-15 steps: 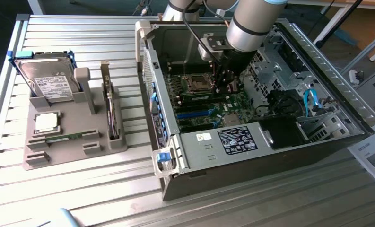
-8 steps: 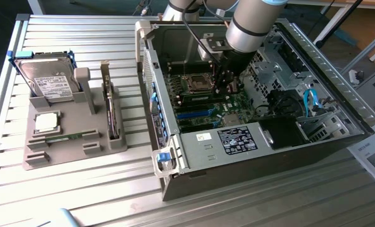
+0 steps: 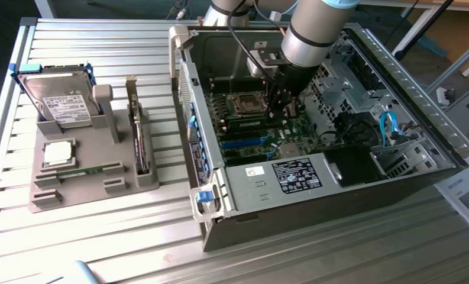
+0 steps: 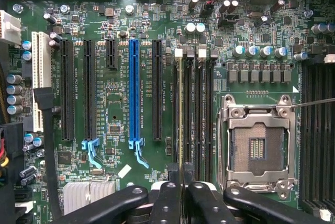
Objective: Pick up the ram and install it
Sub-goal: 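Insert the ram into the slot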
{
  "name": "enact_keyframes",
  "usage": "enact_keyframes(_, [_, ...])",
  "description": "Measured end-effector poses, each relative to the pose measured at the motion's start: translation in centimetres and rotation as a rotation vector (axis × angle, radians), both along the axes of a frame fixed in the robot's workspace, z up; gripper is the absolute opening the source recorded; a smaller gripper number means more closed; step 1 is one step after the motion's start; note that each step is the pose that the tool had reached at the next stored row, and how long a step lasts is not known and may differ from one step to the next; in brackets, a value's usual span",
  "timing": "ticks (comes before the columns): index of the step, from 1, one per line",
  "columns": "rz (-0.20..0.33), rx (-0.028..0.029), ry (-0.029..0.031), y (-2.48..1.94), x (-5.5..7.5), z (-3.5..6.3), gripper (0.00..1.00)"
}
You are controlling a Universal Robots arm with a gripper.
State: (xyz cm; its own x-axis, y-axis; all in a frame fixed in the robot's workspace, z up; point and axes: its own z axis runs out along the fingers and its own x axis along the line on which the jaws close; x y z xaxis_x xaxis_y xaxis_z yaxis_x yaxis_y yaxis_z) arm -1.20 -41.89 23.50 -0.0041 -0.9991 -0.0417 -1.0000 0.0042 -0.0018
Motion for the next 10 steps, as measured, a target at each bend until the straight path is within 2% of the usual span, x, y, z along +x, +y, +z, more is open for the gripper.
enact_keyframes(6, [0.000, -0.0079, -0.0133, 0.00, -0.04, -0.36, 0.12])
enact_keyframes(8, [0.000, -0.0088, -0.0183, 0.02, -0.03, -0.50, 0.12])
enact_keyframes(10, [0.000, -0.0114, -0.0208, 0.02, -0.04, -0.57, 0.12])
